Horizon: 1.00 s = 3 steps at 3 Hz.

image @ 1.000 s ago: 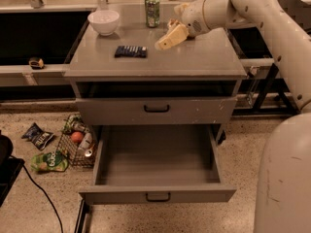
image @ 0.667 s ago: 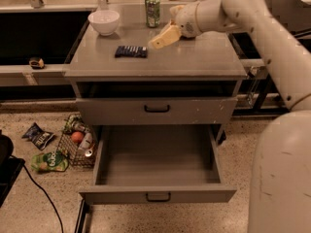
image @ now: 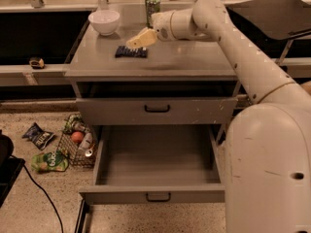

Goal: Place rxbar blueberry into middle drawer

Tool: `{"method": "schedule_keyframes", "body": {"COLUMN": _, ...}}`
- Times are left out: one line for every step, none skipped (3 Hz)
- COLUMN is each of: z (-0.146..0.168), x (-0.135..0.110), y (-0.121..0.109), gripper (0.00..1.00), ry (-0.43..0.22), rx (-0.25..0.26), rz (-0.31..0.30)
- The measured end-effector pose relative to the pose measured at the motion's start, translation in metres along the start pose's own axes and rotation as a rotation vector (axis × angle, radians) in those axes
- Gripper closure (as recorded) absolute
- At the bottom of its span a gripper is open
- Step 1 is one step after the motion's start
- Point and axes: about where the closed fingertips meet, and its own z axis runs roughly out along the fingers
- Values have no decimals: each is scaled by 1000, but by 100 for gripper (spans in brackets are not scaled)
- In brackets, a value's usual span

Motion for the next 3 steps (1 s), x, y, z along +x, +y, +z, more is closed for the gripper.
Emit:
{"method": "schedule_keyframes", "body": {"z": 28, "x": 5, "y": 9, "gripper": 0, "ry": 44, "rx": -3, "rz": 9}}
{"method": "schedule_keyframes", "body": {"z": 49, "x": 13, "y": 21, "gripper": 0, "ry": 75, "rx": -20, "rz": 26}}
{"method": "schedule_keyframes", "body": {"z": 66, "x": 22, "y": 32, "gripper": 0, "ry": 83, "rx": -47, "rz": 51}}
